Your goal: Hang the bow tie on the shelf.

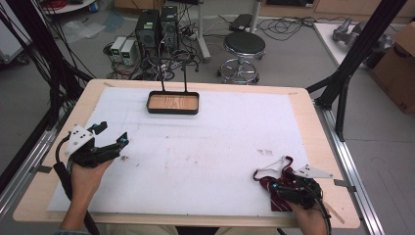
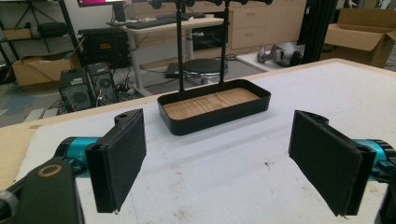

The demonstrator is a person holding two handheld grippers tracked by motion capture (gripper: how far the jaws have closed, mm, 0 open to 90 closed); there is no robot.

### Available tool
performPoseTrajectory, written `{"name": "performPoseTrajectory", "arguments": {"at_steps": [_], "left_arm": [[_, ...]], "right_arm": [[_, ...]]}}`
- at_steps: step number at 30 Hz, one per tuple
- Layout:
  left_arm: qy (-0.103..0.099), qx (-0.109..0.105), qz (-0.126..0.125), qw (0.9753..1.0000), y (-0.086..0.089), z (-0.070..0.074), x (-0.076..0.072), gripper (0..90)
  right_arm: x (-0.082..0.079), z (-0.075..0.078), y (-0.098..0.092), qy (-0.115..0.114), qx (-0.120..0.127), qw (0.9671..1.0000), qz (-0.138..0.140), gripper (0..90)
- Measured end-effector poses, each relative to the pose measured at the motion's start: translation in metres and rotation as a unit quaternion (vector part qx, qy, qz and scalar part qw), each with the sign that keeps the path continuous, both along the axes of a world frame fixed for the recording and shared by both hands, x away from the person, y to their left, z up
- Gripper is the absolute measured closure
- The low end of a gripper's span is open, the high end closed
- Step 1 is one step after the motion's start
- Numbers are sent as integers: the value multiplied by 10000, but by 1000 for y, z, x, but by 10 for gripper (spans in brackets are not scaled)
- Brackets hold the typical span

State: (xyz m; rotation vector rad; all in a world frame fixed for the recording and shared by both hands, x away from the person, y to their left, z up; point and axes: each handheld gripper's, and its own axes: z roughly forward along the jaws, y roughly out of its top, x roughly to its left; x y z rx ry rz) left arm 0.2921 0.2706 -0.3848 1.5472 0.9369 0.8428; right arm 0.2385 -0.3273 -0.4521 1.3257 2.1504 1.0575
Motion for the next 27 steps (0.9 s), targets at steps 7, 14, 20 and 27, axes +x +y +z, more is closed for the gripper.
{"name": "performPoseTrajectory", "arguments": {"at_steps": [7, 14, 20, 27], "left_arm": [[2, -3, -11, 10000, -1, 0, 0, 194], [-24, -34, 47, 10000, 2, 1, -1, 195], [-8, 6, 62, 10000, 2, -1, 1, 196], [-78, 80, 36, 9999, 0, -2, 1, 196]], "right_arm": [[-3, 0, 1, -73, -88, 9999, -11, 573], [-2, 4, 1, -81, -51, 9999, -72, 653], [2, 24, 10, -646, -12, 9979, 54, 658], [24, 51, 31, -939, -43, 9946, 431, 658]]}}
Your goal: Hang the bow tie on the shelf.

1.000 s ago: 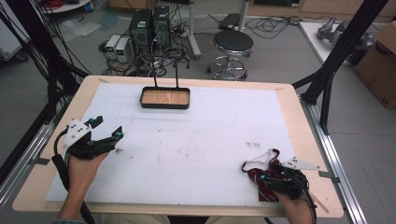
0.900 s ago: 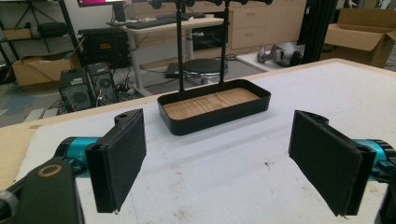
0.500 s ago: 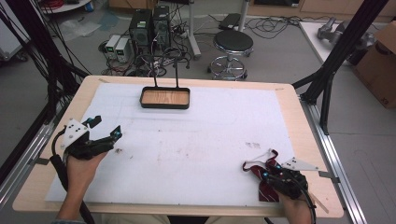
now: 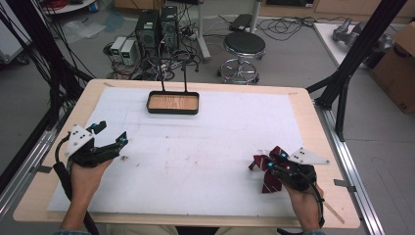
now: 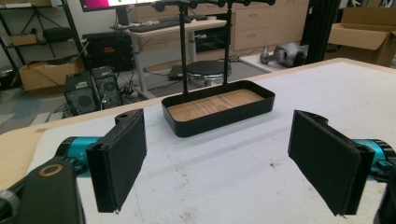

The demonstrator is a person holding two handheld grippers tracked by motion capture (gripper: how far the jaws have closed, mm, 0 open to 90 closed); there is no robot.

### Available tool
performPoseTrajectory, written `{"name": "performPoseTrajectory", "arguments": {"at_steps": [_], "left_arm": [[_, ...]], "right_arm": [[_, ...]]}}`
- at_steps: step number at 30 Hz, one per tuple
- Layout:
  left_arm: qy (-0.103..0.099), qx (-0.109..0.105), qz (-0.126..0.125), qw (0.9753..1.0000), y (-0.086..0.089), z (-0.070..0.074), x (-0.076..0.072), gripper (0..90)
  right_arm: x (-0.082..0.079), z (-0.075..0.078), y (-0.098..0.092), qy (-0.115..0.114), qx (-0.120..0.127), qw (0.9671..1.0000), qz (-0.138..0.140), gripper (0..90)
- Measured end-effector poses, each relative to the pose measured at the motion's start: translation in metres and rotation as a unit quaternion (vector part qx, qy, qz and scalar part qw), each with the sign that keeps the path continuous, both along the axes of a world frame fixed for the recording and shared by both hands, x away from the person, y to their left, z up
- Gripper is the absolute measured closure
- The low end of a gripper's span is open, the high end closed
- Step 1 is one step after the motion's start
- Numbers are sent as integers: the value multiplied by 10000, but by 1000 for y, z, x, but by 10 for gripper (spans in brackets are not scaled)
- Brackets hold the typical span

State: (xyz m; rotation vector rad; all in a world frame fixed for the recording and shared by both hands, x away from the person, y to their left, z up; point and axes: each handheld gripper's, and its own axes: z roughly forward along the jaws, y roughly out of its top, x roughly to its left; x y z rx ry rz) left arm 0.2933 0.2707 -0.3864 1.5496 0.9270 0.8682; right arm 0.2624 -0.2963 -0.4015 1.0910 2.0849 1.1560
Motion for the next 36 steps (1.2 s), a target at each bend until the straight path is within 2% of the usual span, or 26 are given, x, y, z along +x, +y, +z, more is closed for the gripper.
{"name": "performPoseTrajectory", "arguments": {"at_steps": [5, 10, 13, 15, 25, 36], "left_arm": [[-4, 30, 5, 10000, -1, -1, 1, 196], [-22, 2, 1, 10000, 0, -1, 2, 197], [-47, 21, -14, 10000, 1, 0, 2, 198], [-62, 9, -4, 10000, 1, 0, 3, 198], [-65, -8, -12, 10000, 3, 0, 3, 198], [-55, 4, -50, 10000, 2, -1, 4, 198]], "right_arm": [[12, 12, 16, -157, -59, 9996, 211, 658], [29, 29, 38, -356, 24, 9983, 455, 658], [36, 34, 45, -332, 88, 9981, 502, 657], [46, 41, 55, -380, 111, 9975, 583, 657], [77, 57, 86, -502, 205, 9963, 662, 657], [110, 72, 114, -616, 457, 9952, 614, 656]]}}
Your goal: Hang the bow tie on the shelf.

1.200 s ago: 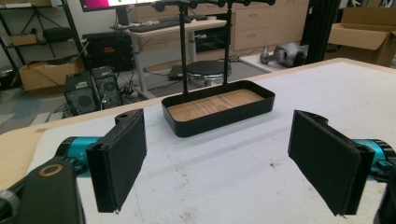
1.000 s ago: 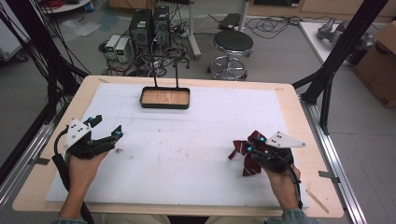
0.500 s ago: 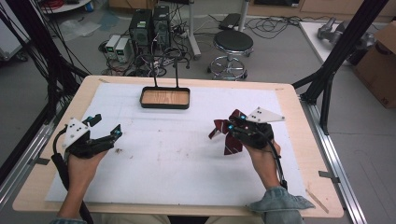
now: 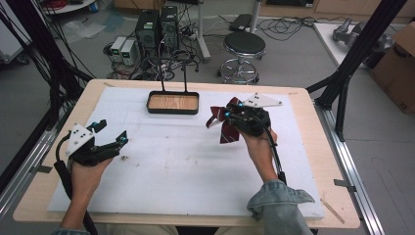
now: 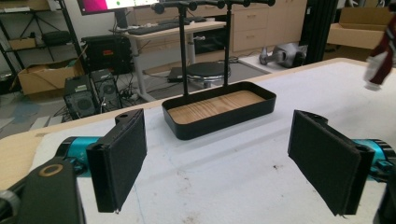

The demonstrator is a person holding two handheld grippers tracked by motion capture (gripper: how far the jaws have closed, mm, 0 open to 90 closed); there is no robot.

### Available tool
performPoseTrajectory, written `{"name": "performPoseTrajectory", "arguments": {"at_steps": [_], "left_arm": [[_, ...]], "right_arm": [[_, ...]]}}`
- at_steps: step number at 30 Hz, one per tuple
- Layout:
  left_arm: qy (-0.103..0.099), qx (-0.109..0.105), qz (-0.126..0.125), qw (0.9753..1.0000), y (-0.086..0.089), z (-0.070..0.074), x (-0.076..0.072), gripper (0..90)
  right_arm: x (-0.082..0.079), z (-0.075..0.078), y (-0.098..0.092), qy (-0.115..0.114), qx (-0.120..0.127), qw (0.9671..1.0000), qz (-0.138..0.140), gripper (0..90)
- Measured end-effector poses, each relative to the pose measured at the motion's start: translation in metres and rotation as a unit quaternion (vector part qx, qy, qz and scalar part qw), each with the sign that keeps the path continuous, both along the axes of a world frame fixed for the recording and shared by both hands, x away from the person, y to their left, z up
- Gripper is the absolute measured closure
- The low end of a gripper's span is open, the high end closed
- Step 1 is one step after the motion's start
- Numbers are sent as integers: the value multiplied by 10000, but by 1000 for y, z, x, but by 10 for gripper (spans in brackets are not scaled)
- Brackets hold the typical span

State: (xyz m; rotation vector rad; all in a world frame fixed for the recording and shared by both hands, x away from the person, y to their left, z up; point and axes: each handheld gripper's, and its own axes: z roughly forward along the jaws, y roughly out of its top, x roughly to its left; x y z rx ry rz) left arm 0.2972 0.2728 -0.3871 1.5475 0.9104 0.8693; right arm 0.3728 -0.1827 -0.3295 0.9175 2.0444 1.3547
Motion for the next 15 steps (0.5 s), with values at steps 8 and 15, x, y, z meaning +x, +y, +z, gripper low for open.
{"name": "performPoseTrajectory", "arguments": {"at_steps": [8, 15], "left_arm": [[1, -30, 52, 10000, 4, -1, -1, 198], [8, 5, 45, 10000, 3, -2, -1, 197]], "right_arm": [[26, 9, 12, -47, 129, 9999, -89, 657], [49, 18, 24, -113, 248, 9996, -117, 657]]}}
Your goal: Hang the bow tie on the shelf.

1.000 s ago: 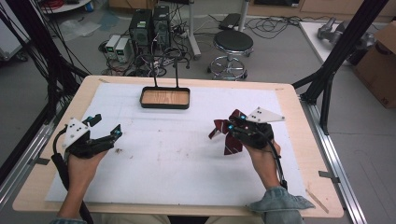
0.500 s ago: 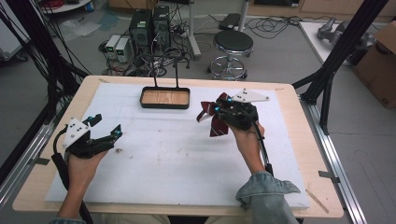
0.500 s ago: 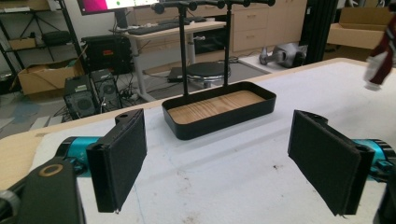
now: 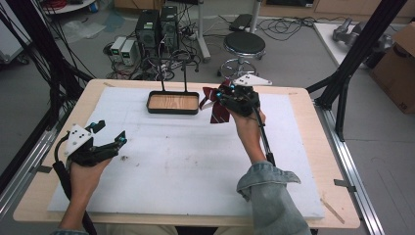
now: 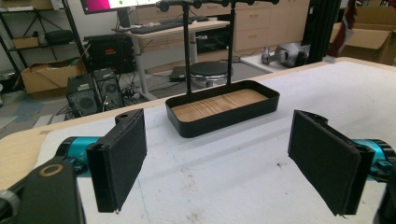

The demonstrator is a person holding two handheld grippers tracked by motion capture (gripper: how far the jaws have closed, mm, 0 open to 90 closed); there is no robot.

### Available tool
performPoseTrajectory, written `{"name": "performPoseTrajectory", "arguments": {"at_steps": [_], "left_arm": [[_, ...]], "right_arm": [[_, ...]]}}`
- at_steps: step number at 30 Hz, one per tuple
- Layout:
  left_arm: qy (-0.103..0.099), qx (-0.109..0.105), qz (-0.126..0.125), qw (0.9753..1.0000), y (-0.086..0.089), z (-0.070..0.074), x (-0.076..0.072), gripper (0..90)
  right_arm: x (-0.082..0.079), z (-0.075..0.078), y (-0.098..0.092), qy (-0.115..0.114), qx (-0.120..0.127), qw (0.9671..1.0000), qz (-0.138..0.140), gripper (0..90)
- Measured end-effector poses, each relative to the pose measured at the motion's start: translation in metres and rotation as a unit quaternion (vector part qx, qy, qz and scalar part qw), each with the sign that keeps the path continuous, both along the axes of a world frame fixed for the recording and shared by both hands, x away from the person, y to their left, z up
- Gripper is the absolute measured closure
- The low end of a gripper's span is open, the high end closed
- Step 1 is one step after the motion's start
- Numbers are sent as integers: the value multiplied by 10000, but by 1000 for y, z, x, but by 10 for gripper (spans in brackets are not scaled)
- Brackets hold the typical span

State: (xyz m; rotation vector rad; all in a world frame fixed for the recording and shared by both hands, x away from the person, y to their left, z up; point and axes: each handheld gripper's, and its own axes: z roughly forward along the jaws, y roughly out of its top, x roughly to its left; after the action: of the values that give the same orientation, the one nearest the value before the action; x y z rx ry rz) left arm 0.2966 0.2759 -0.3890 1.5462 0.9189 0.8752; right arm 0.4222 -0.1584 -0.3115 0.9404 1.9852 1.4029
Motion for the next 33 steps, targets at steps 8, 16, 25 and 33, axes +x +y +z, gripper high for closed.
{"name": "performPoseTrajectory", "arguments": {"at_steps": [8, 16, 25, 33], "left_arm": [[-6, -21, -16, 10000, 0, 0, 1, 197], [-8, -48, -12, 10000, 1, 0, 1, 197], [-16, -82, -44, 10000, 2, 1, 1, 198], [-4, -85, -54, 9999, 1, 0, 1, 197]], "right_arm": [[20, 7, 17, -60, 31, 9999, -96, 657], [33, 8, 30, -156, 26, 9997, -159, 657], [45, 4, 35, -202, 211, 9992, -275, 657], [57, 10, 41, -244, 280, 9987, -339, 657]]}}
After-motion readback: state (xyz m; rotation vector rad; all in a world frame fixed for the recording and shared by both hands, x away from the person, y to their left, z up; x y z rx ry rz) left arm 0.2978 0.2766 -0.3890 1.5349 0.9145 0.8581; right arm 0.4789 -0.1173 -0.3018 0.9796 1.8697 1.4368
